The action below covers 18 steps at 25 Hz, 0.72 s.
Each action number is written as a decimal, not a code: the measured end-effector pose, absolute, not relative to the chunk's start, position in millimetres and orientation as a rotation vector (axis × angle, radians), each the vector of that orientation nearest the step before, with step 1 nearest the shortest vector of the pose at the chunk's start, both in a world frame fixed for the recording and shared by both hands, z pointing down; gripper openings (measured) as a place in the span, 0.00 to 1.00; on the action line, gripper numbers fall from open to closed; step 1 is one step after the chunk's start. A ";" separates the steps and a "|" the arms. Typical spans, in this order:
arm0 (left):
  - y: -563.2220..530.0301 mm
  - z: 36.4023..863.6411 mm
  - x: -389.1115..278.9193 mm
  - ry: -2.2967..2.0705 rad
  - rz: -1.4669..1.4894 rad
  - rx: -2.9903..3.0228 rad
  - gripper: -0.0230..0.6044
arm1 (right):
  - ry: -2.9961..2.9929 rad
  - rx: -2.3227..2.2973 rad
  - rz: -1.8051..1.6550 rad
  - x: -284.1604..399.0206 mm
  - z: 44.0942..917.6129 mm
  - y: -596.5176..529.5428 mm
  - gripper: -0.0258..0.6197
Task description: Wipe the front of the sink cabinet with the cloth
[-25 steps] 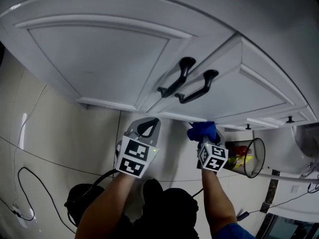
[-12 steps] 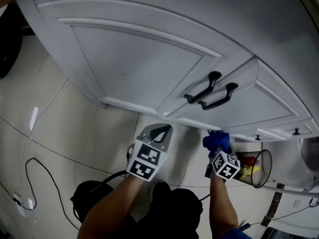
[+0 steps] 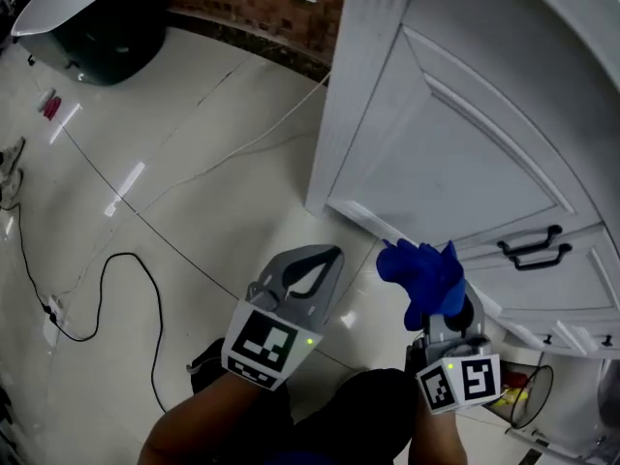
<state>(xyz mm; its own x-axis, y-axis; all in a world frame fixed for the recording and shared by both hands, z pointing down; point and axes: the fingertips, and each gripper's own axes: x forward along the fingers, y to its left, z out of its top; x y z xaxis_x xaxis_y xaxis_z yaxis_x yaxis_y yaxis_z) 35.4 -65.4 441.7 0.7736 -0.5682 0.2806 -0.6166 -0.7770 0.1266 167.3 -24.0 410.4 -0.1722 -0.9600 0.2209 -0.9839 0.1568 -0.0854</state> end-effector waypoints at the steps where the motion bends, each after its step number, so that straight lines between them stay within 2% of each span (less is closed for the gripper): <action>1: -66.9 436.4 17.8 -0.997 0.301 2.755 0.04 | -2.350 1.910 0.276 143.7 400.5 -30.5 0.17; 4: -67.1 413.9 -16.0 -1.128 0.220 2.808 0.04 | -2.415 1.793 0.159 89.1 396.1 -39.9 0.17; 7: -63.6 408.1 -33.3 -1.119 0.253 2.824 0.04 | -2.419 1.743 0.132 67.0 407.9 -40.9 0.17; 13: -42.5 411.4 -27.0 -0.935 0.306 2.852 0.04 | -2.346 1.791 0.205 77.8 427.9 -43.7 0.17; 18: -39.6 408.4 8.2 -0.899 0.241 2.852 0.04 | -2.256 1.875 0.164 91.9 401.8 -37.9 0.16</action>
